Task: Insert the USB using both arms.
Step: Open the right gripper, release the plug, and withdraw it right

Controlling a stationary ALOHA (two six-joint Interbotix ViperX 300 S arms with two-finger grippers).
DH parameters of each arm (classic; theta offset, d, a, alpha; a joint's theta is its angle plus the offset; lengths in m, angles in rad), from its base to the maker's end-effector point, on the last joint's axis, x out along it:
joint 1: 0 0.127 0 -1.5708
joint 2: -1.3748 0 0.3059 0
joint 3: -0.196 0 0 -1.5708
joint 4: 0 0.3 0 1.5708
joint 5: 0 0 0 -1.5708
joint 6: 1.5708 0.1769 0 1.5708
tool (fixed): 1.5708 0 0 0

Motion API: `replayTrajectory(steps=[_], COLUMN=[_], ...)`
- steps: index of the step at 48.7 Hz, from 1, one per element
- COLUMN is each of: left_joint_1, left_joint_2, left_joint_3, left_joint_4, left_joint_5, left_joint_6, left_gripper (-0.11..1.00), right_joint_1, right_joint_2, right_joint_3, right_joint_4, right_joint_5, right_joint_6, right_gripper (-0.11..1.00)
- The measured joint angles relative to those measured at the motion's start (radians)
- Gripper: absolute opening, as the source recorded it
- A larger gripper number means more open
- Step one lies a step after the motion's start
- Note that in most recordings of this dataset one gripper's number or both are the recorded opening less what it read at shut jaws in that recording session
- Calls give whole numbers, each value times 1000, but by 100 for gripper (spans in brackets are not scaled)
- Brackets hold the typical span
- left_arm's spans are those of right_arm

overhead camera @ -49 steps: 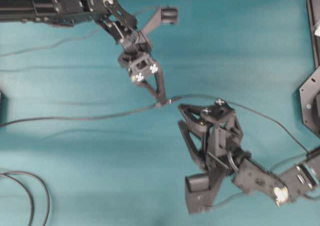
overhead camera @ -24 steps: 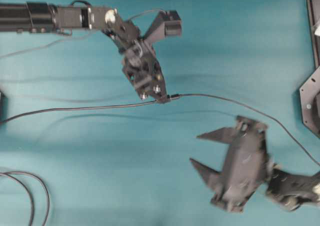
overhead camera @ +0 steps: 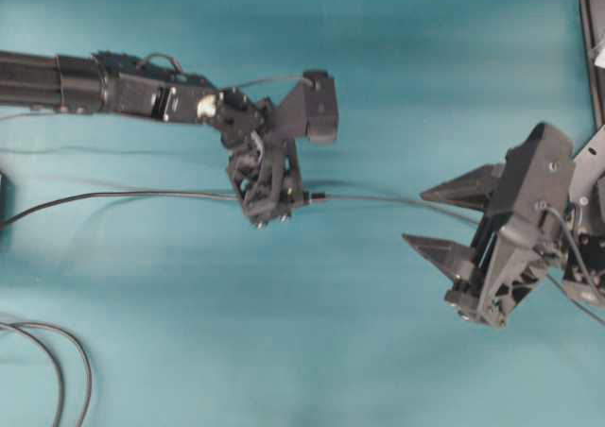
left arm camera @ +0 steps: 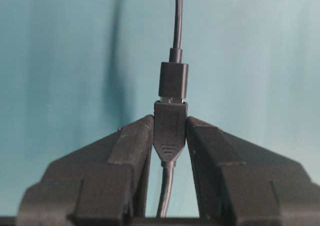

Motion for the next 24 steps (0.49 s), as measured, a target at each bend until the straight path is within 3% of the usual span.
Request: replayTrajectory(steps=[19,24], left_joint_1=[-6,-8], left_joint_2=[0,0], left_joint_3=[6,6], left_joint_4=[17,17], left_joint_5=[-81,-81], left_joint_6=[0,0], left_gripper=[24,45], right_joint_1=[-15,-15], right_joint_2=[-3,-3], right_joint_3=[15,17], right_joint_4=[-12,-12], right_joint_5=[-38,-37], right_joint_6=[0,0], right_gripper=[67,67])
